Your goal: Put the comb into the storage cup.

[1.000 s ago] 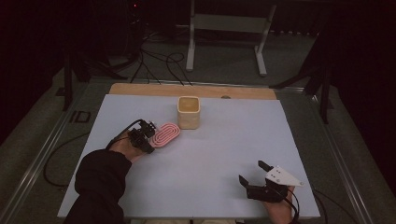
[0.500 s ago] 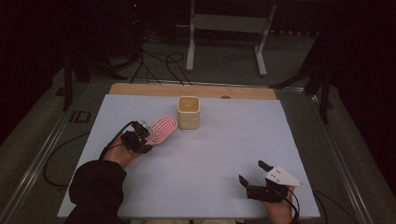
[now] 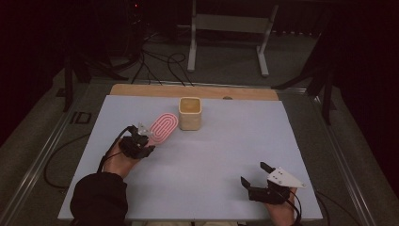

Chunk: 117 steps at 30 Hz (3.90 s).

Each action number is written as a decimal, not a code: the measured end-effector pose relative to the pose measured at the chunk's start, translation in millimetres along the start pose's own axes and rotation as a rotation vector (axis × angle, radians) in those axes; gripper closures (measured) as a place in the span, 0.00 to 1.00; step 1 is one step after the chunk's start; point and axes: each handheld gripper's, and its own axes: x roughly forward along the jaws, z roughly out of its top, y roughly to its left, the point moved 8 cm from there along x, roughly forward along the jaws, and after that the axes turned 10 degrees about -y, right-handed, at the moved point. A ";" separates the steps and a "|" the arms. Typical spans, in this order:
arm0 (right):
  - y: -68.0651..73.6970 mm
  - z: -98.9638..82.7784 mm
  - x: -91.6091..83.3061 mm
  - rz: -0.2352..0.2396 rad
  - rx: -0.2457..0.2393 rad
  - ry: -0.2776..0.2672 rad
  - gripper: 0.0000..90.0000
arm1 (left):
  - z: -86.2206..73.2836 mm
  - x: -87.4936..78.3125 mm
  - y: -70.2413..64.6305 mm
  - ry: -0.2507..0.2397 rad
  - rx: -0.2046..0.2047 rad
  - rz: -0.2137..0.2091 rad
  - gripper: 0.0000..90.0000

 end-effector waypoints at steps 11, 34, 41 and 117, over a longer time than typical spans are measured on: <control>0.6 -1.3 2.0 -0.002 -0.003 0.006 0.09 | -0.8 -11.4 -6.0 -0.104 -0.022 0.008 0.78; -1.9 -2.0 -0.5 -0.020 0.007 0.006 0.09 | 16.4 -24.5 -23.9 -0.251 0.016 -0.005 0.78; -0.9 -1.7 1.0 -0.014 0.007 0.006 0.09 | 21.2 -31.3 -26.5 -0.314 0.005 -0.005 0.78; 42.7 109.4 74.2 0.194 0.045 -0.023 0.09 | 48.5 -50.9 -56.7 -0.466 0.062 0.007 0.78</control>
